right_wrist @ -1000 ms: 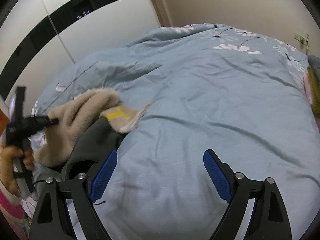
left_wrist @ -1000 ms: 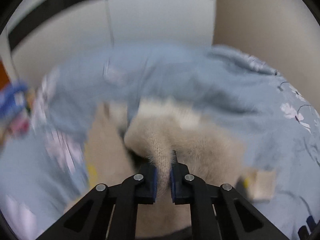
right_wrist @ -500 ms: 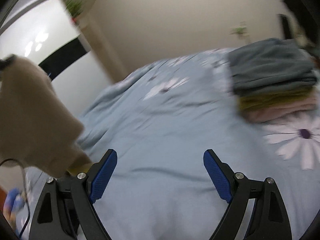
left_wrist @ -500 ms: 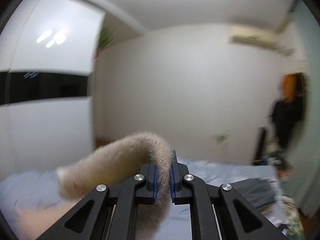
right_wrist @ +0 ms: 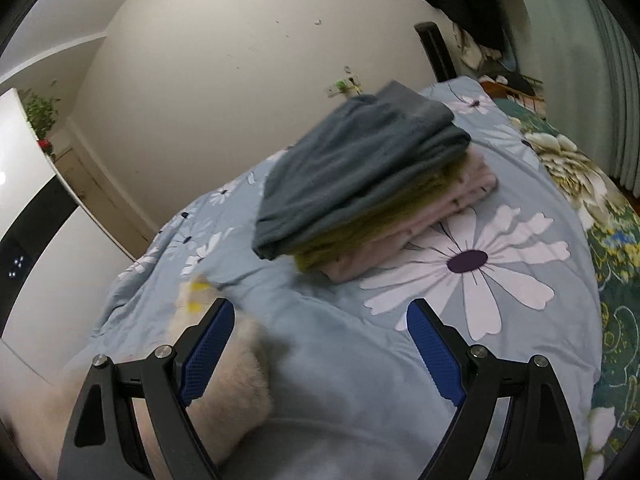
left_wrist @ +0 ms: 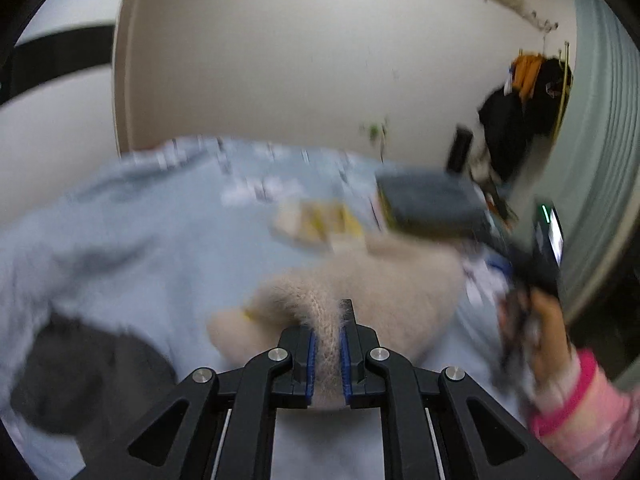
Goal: Fold clothes
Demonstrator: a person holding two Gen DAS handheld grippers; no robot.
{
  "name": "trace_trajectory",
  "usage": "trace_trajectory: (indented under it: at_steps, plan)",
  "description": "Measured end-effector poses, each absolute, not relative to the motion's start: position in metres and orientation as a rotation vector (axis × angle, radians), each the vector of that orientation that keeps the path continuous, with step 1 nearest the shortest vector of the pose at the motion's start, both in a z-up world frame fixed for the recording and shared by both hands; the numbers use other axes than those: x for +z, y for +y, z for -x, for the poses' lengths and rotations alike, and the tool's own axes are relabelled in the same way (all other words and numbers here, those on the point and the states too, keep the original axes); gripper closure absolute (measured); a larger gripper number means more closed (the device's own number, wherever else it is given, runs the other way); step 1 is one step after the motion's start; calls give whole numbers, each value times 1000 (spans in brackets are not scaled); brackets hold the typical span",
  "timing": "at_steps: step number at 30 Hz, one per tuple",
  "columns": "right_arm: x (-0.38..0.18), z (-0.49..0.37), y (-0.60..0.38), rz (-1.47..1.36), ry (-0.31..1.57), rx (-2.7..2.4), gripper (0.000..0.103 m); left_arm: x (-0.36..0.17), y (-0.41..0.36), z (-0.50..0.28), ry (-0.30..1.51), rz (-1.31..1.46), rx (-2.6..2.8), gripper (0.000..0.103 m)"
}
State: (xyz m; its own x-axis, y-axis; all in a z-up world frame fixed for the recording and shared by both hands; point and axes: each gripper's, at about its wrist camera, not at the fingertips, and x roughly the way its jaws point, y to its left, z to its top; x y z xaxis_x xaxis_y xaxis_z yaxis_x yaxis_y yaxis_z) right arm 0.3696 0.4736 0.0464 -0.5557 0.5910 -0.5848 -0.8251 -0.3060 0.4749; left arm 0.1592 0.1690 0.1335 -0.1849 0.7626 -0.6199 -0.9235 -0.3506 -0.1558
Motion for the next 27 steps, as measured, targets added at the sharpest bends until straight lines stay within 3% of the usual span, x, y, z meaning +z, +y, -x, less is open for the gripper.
trace_trajectory:
  at_steps: [5,11,15,16,20,27]
  plan:
    - [47,-348,466,448,932,2039,14,94,159,-193,334,863,1696,92]
    - [67,-315,456,574,810,2191,14,100,138,-171,199,951,1661,85]
    - [79,-286,461,753,700,2277,14,115,118,-150,114,926,1716,50]
    - [82,-279,463,799,671,2297,14,114,116,-141,76,942,1732,46]
    - [89,-248,469,972,575,2361,14,96,124,-100,-40,1102,1797,45]
    - [73,-191,498,1189,612,2331,14,26,148,-46,-335,1512,1641,47]
